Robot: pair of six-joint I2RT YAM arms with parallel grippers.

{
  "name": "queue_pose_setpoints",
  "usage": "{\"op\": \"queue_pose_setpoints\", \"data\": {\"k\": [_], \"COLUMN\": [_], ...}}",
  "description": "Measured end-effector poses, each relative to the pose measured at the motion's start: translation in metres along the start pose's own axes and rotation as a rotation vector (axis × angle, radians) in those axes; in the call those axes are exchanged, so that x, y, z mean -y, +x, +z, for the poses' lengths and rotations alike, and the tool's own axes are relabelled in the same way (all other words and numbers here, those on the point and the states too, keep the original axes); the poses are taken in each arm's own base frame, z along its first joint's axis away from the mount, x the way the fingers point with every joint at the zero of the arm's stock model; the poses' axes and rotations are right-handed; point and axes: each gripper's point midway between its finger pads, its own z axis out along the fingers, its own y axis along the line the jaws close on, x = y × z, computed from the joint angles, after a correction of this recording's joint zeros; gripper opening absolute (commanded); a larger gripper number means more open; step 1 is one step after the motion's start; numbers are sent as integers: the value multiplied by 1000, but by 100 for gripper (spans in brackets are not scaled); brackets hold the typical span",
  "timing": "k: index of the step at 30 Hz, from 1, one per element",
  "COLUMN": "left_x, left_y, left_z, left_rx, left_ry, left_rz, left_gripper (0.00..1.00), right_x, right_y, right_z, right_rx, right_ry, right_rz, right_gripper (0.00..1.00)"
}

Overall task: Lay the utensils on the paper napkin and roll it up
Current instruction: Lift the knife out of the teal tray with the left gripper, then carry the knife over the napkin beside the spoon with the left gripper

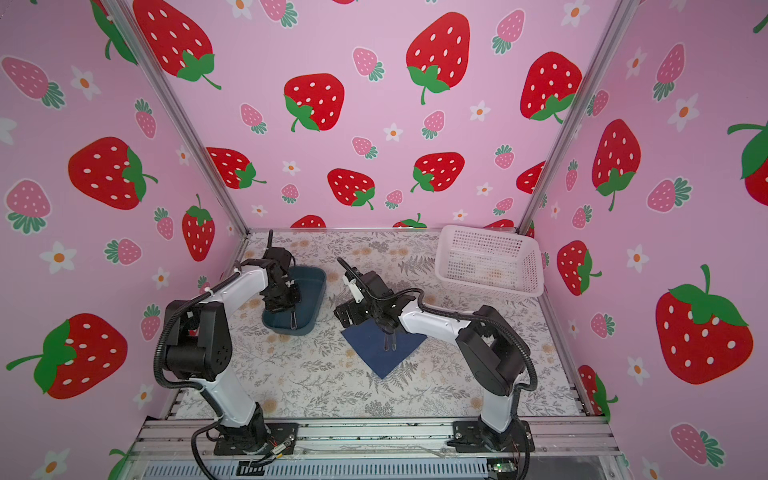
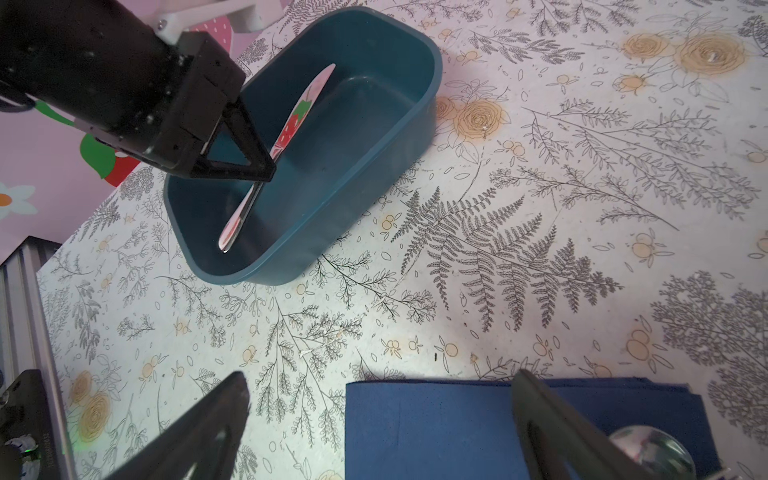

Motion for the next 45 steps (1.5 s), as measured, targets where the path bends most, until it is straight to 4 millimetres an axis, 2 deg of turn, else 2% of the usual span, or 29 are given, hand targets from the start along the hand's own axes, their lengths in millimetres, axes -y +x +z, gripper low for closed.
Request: {"op": "queue_pose_setpoints", "data": {"k": [12,19,22,29,34,40,45], "left_x": [8,27,43,96,132,181,217], "left_y": [-6,-4,1,23,44,76,102], "left_z": [-28,-46,-53,-66,-70,-51,-25], "left_rx": [48,69,74,70,53,-16,-79], "left_ry": [41,85,117,188,241,303,337], "left_rz": [3,36,65,160,222,276,296], "left_gripper": [11,12,11,12,12,11,12], "right_x": [14,28,37,53,68,92,100], "right_y": [-4,-5,-6,-5,9,41,66], "right_z": [-16,-30,-38,-52,-60,-74,-83], "right_rx": [41,88,116,165,170,164,149], "right_ry": [51,94,115,152,186,225,242], "right_rz": [43,86,120,193,264,380,431], "right_gripper": [100,100,100,100,100,100,100]}}
